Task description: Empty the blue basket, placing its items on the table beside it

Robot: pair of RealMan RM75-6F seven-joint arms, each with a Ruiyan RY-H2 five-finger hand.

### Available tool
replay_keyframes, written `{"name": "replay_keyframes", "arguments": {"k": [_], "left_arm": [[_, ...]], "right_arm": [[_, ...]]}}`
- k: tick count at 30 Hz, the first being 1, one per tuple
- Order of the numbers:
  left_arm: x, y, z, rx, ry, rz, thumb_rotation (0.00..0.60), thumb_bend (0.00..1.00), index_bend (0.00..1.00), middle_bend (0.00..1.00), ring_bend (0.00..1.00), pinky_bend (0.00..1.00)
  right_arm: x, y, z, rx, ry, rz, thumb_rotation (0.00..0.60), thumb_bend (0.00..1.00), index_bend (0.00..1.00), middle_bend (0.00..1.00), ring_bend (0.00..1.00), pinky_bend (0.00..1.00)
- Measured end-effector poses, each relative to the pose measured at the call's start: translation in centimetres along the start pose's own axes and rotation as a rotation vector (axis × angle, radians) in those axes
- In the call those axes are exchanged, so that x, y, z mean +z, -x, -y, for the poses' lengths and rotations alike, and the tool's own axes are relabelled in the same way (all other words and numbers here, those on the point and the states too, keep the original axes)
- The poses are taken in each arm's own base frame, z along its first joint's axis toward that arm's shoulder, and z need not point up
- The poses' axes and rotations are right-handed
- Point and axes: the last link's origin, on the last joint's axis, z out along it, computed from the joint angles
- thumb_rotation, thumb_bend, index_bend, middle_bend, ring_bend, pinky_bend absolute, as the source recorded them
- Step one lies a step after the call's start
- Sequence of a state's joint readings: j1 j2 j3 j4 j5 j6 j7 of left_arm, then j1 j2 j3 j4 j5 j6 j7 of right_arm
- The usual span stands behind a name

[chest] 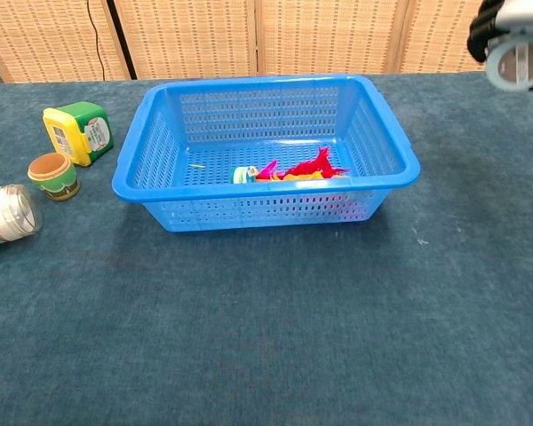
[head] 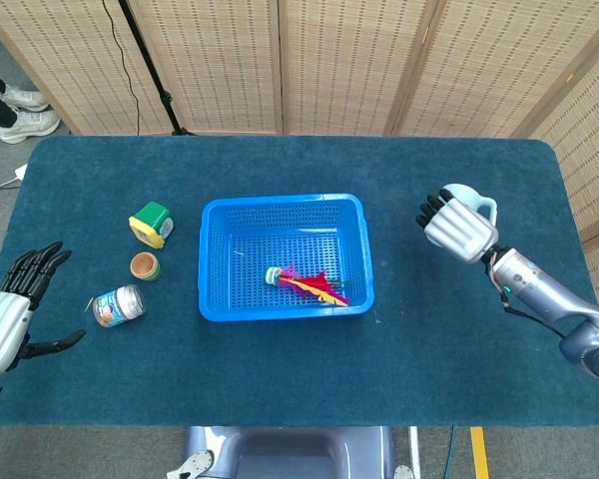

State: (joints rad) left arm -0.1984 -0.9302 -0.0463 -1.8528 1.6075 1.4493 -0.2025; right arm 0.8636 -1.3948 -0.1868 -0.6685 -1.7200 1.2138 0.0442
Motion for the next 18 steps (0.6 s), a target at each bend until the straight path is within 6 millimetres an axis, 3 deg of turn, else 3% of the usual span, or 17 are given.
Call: {"name": "replay_keyframes", "arguments": {"k": [1,3,5,7,12,18], "left_arm": [[0.0,0.0,0.0,0.001,-0.001,0.000,0.600,0.13,0.00,0.00,0.00,0.00],[0.0,0.1,0.0,0.002,-0.004,0.003,0.600,0.13,0.00,0.00,0.00,0.00],[0.0,0.2,0.1,0.002,-0.008,0.004,0.600,0.13,0.00,0.00,0.00,0.00],[0.1,0.2,0.2,0.002,-0.013,0.006,0.600,0.13,0.00,0.00,0.00,0.00],[0.1,0.1,0.5,-0.004,-0.024,0.005,0.600,0.13,0.00,0.00,0.00,0.00],[0.2,-0.2,0.8,-0.012,-0.030,0.005,0.600,0.13,0.00,0.00,0.00,0.00]], "right_arm": [[0.1,0.6,0.7,0.013,-0.005,0.008,0.600,0.08,0.58,0.42,0.30,0.41],[0.5,1.4,1.8,0.032,-0.012,0.019,0.600,0.08,0.41,0.29,0.18,0.27],[1.1,2.3,2.9,0.046,-0.015,0.043,0.600,0.03,0.10,0.06,0.02,0.05],[1.4,3.1,3.2,0.052,-0.001,0.086,0.600,0.00,0.00,0.00,0.00,0.00],[1.9,3.3,3.7,0.124,0.041,0.154,0.600,0.00,0.00,0.00,0.00,0.00],[2.4,0.3,5.0,0.205,0.061,0.150,0.600,0.00,0.00,0.00,0.00,0.00]]}}
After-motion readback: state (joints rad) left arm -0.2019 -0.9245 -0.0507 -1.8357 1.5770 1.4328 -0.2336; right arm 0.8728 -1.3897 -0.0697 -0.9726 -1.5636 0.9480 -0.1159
